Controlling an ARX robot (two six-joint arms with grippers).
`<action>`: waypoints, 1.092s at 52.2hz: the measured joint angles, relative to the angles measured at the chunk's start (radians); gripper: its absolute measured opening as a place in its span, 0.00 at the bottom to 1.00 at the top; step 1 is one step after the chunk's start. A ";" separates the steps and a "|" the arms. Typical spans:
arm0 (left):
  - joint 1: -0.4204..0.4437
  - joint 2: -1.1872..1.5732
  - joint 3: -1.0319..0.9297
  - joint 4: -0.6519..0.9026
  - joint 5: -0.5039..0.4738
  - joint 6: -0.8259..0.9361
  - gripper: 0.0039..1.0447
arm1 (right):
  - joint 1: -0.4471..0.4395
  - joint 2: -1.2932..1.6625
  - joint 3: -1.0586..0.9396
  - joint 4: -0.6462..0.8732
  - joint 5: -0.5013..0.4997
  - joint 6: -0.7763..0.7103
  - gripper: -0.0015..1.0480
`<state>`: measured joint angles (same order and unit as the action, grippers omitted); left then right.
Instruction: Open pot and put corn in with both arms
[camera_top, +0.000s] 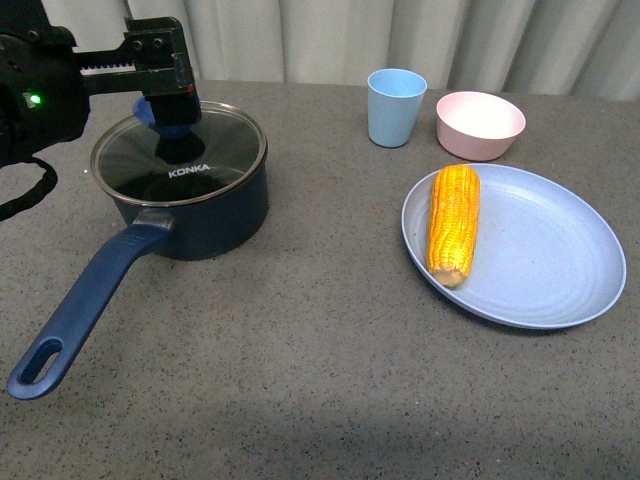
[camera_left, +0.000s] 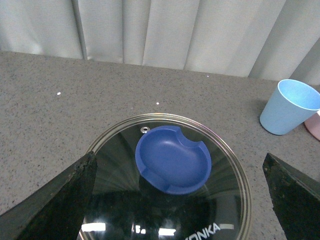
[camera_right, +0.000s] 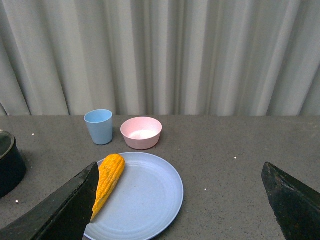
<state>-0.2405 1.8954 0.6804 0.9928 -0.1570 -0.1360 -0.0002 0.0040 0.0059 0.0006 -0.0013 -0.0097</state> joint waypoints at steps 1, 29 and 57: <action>0.002 0.008 0.006 0.000 0.002 0.000 0.94 | 0.000 0.000 0.000 0.000 0.000 0.000 0.91; 0.023 0.252 0.224 -0.041 0.002 0.034 0.94 | 0.000 0.000 0.000 0.000 0.000 0.000 0.91; 0.024 0.256 0.249 -0.050 0.008 0.022 0.60 | 0.000 0.000 0.000 0.000 0.000 0.000 0.91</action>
<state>-0.2165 2.1517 0.9298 0.9428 -0.1493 -0.1139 -0.0002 0.0040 0.0059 0.0006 -0.0017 -0.0097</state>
